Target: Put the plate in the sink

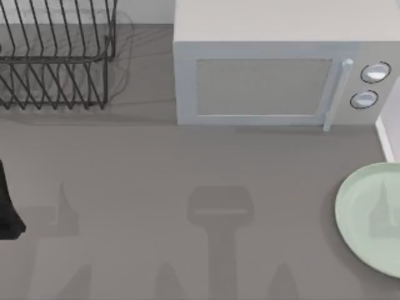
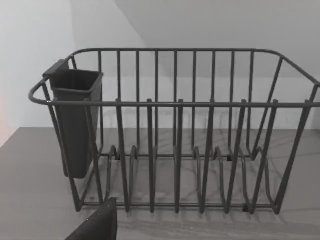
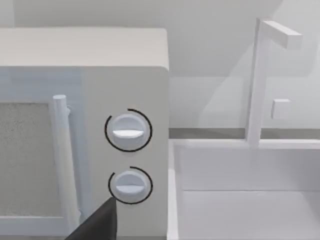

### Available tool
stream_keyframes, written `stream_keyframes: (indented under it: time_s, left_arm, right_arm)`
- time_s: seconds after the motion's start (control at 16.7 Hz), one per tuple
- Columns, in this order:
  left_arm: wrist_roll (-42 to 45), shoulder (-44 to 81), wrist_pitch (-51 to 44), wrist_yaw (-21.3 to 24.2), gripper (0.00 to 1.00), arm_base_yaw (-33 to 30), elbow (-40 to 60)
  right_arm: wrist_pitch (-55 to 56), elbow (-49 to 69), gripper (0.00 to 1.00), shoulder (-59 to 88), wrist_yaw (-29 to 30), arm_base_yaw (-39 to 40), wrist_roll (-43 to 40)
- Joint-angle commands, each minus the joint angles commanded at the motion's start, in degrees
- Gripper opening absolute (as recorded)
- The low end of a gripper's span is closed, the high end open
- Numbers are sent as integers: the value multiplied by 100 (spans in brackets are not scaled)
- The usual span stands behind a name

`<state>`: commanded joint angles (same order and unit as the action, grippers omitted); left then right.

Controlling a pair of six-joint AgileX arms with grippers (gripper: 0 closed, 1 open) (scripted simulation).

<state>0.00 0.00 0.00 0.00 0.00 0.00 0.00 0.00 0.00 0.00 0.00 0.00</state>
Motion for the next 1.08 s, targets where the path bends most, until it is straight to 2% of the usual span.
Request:
stream_keyframes:
  time_s: [0.78, 1.08]
  left_arm:
    - [0, 0, 0, 0, 100, 0, 0]
    - [0, 0, 0, 0, 100, 0, 0]
  right_arm:
    - [-54, 63, 100, 64, 0, 20, 21]
    - [-959, 1101, 100, 1282, 0, 359, 371]
